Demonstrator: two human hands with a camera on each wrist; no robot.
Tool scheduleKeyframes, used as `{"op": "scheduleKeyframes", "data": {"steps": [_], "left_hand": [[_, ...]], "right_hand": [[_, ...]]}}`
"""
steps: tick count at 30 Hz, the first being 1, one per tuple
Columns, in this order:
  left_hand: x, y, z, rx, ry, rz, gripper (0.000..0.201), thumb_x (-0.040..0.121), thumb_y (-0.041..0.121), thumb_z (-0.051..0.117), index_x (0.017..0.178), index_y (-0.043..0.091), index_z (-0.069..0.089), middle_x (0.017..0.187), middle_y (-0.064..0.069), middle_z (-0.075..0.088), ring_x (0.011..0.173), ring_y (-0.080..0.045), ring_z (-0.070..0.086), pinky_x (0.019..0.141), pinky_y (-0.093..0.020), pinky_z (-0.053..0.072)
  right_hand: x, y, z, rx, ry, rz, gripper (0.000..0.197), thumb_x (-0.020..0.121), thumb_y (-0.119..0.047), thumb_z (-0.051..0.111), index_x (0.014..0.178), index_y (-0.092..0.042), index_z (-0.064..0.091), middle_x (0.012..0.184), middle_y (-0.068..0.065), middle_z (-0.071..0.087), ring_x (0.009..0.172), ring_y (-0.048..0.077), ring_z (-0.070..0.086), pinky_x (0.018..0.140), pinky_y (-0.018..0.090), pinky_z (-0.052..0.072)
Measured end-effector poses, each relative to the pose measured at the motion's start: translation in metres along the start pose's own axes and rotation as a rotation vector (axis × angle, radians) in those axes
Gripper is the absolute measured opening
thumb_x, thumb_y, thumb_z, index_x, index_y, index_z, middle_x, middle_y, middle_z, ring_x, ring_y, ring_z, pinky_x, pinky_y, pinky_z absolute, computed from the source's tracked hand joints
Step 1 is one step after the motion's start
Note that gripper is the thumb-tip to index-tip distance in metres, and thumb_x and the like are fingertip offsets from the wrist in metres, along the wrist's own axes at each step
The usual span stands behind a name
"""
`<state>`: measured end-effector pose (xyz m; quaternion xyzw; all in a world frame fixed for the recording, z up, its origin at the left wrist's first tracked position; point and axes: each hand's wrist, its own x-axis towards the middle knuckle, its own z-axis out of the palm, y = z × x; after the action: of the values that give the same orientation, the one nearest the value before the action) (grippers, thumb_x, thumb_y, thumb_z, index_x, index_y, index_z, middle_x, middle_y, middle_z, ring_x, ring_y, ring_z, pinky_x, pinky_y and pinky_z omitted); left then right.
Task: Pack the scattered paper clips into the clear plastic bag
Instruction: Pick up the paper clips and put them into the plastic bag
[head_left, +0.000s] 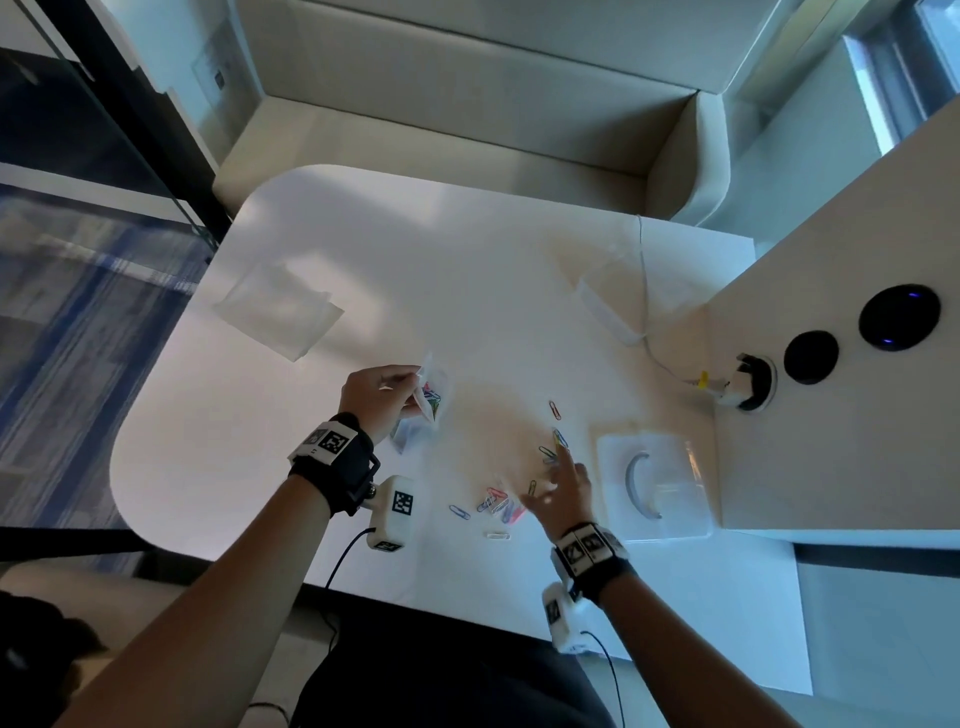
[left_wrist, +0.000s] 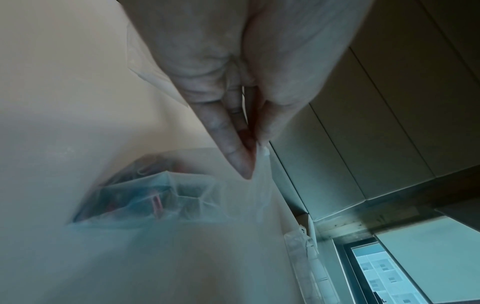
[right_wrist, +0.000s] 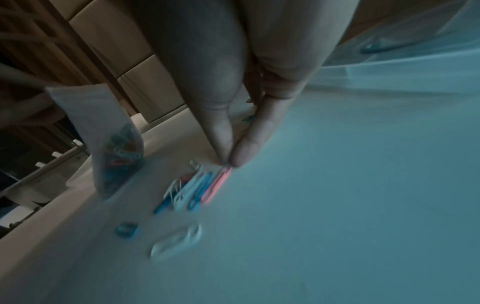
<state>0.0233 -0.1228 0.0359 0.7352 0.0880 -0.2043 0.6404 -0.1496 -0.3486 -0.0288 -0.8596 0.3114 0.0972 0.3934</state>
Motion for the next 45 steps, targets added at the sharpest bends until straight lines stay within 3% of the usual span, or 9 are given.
{"op": "scheduleKeyframes", "data": {"steps": [4, 10, 14, 19, 23, 26, 29, 36, 45], "left_hand": [[-0.001, -0.001, 0.0, 0.011, -0.015, -0.004, 0.02, 0.092, 0.005, 0.064, 0.11, 0.0, 0.073, 0.085, -0.016, 0.07, 0.08, -0.023, 0.072, 0.082, -0.045, 0.063], [0.0, -0.003, -0.006, 0.007, 0.002, -0.002, 0.019, 0.092, 0.006, 0.064, 0.108, 0.0, 0.073, 0.081, -0.018, 0.071, 0.077, -0.023, 0.072, 0.084, -0.049, 0.062], [0.001, -0.004, -0.007, 0.0, 0.004, -0.003, 0.019, 0.091, 0.006, 0.066, 0.107, 0.001, 0.074, 0.079, -0.016, 0.071, 0.075, -0.021, 0.073, 0.084, -0.049, 0.061], [0.001, -0.001, -0.002, -0.006, 0.004, -0.008, 0.019, 0.092, 0.004, 0.065, 0.108, 0.002, 0.074, 0.08, -0.012, 0.071, 0.074, -0.018, 0.073, 0.08, -0.045, 0.063], [0.001, 0.001, -0.005, -0.008, -0.001, 0.005, 0.016, 0.092, 0.004, 0.064, 0.099, 0.013, 0.076, 0.084, -0.012, 0.073, 0.083, -0.024, 0.075, 0.078, -0.041, 0.063], [0.001, 0.001, -0.008, -0.003, -0.005, 0.005, 0.02, 0.091, 0.005, 0.064, 0.089, 0.021, 0.077, 0.076, -0.007, 0.074, 0.079, -0.022, 0.075, 0.076, -0.037, 0.063], [0.0, 0.001, -0.008, -0.002, -0.022, 0.005, 0.022, 0.091, 0.004, 0.064, 0.087, 0.02, 0.078, 0.068, -0.004, 0.073, 0.076, -0.021, 0.073, 0.077, -0.037, 0.062], [0.0, 0.001, -0.01, 0.015, -0.014, 0.003, 0.017, 0.09, 0.005, 0.066, 0.094, 0.014, 0.079, 0.077, -0.004, 0.074, 0.079, -0.018, 0.075, 0.078, -0.04, 0.063], [-0.004, 0.003, -0.009, 0.004, -0.004, 0.007, 0.02, 0.091, 0.004, 0.065, 0.09, 0.019, 0.078, 0.075, -0.004, 0.073, 0.074, -0.019, 0.073, 0.077, -0.038, 0.063]], "right_hand": [[0.035, -0.015, -0.02, -0.197, 0.149, -0.143, 0.056, 0.08, -0.022, 0.073, 0.131, -0.016, 0.049, 0.123, 0.011, 0.046, 0.105, 0.025, 0.054, 0.088, 0.042, 0.053], [0.063, -0.018, -0.028, -0.585, -0.094, -0.248, 0.059, 0.101, -0.04, 0.032, 0.151, -0.013, 0.02, 0.161, 0.008, 0.009, 0.147, 0.026, 0.012, 0.117, 0.038, 0.02], [0.028, -0.02, -0.01, -0.637, -0.116, -0.317, 0.059, 0.101, -0.041, 0.029, 0.149, -0.009, 0.019, 0.16, 0.007, 0.014, 0.146, 0.021, 0.019, 0.111, 0.035, 0.034], [-0.013, -0.017, 0.003, -0.551, -0.201, -0.433, 0.057, 0.098, -0.034, 0.043, 0.148, -0.014, 0.026, 0.158, 0.005, 0.023, 0.144, 0.019, 0.025, 0.113, 0.028, 0.029], [-0.006, -0.004, -0.019, -0.486, -0.078, -0.198, 0.096, 0.074, -0.056, 0.071, 0.149, -0.017, 0.025, 0.135, 0.008, 0.039, 0.119, 0.022, 0.048, 0.097, 0.032, 0.047], [-0.006, 0.01, -0.013, -0.388, -0.2, 0.0, 0.142, 0.049, -0.06, 0.085, 0.152, -0.016, -0.001, 0.141, 0.018, 0.022, 0.125, 0.033, 0.04, 0.107, 0.041, 0.039], [-0.016, 0.006, 0.009, -0.395, -0.272, -0.1, 0.149, 0.045, -0.056, 0.088, 0.152, -0.016, -0.008, 0.14, 0.012, 0.016, 0.131, 0.031, 0.029, 0.115, 0.044, 0.028], [-0.008, -0.016, 0.026, -0.257, -0.177, -0.227, 0.108, 0.061, -0.042, 0.086, 0.148, -0.014, 0.028, 0.128, 0.007, 0.034, 0.111, 0.024, 0.053, 0.1, 0.036, 0.048], [-0.001, -0.032, 0.038, -0.176, -0.023, -0.413, 0.022, 0.079, -0.018, 0.077, 0.099, -0.013, 0.074, 0.102, 0.005, 0.058, 0.072, 0.019, 0.068, 0.072, 0.027, 0.058]]}}
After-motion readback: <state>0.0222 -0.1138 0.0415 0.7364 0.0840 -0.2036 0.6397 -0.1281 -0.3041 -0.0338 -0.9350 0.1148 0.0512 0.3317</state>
